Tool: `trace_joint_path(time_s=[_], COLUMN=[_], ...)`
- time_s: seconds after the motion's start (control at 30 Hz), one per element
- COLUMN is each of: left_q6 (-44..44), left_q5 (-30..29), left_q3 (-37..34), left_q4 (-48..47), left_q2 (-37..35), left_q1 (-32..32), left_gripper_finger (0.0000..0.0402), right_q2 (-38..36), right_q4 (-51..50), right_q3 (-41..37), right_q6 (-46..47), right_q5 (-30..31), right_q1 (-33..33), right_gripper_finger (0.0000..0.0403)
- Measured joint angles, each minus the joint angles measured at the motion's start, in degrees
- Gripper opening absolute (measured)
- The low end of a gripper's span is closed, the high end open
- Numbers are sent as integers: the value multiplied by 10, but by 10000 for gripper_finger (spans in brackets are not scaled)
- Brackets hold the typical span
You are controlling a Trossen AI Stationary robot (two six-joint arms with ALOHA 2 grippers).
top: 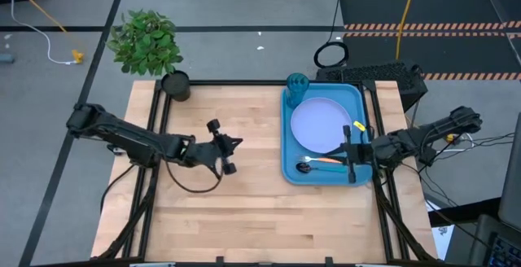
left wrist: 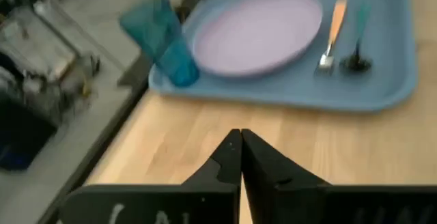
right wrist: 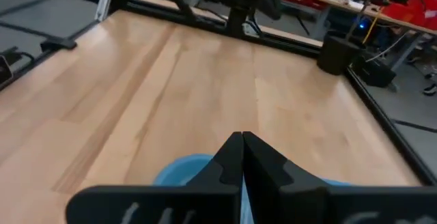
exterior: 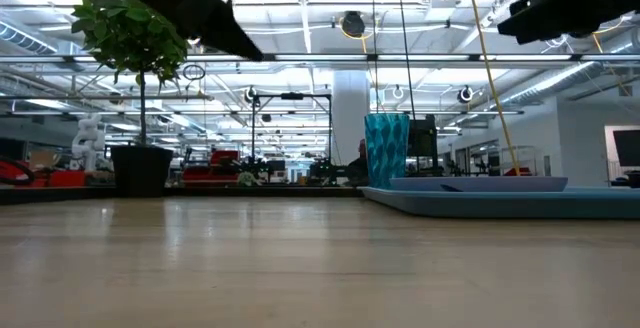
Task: Pick and place plate/cup/fork/spoon on tray
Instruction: Return to Home Position
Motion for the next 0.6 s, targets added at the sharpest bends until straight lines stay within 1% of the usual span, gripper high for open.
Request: trace_joint_path(time_s=[0.07, 0.13, 0.2, 0.27, 0.33, 0.37, 0.47, 0.6], left_q6=[21, 36, 55, 75, 82, 82, 83, 89], left_q5=[13, 29, 57, 67, 89, 90, 88, 90], left_q3=[-19, -48, -72, -107, -127, -137, -153, -154], left_q4=[48, 74, 153, 199, 260, 277, 300, 307], left_q2=[-13, -30, -29, -33, -32, -33, -33, -36], left_q1=[0, 0, 0, 1, 4, 7, 10, 13], left_gripper_finger=[13, 20, 22, 19, 11, 7, 5, 18], right_q2=[-1, -1, -3, -4, -14, -15, -35, -64], right_q4=[41, 90, 131, 163, 183, 194, 210, 207], right_q3=[-25, -52, -75, -95, -111, -120, -136, -147], right_q6=[6, 9, 8, 4, -5, -12, -35, -53], right_q5=[-13, -35, -60, -62, -61, -60, -60, -60], right_q1=[0, 0, 0, 0, 0, 0, 0, -8], right_gripper_finger=[1, 1, 0, 0, 0, 0, 0, 0])
